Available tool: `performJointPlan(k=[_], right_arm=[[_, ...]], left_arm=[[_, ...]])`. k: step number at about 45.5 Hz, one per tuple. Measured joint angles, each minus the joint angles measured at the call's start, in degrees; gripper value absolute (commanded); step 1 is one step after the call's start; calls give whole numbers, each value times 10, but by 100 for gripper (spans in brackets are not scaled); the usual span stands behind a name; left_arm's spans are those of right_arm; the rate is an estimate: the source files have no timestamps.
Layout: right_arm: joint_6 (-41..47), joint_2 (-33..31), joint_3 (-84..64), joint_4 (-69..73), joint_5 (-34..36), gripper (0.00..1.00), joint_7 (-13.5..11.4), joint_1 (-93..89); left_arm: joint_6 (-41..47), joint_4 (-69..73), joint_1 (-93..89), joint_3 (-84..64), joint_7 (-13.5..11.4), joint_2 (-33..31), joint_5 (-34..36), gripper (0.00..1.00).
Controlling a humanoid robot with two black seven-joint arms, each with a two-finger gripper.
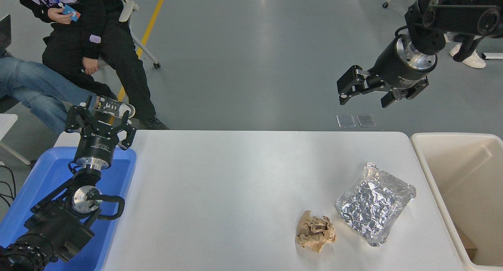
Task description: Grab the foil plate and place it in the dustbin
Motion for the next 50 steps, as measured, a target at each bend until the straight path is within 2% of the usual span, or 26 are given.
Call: performJointPlan(k=[23,38,45,50], right_arm=[[0,4,-22,-1,37,100,1,-32],[0,-1,-29,0,40,100,0,-125],[-1,-8,-37,0,40,96,-1,-171],[-28,-20,-43,-2,47,98,-1,-213]], left_arm=[[0,0,0,0,0,0,0,99],[0,0,0,0,0,0,0,99],[0,0,0,0,0,0,0,99],[0,0,0,0,0,0,0,99]])
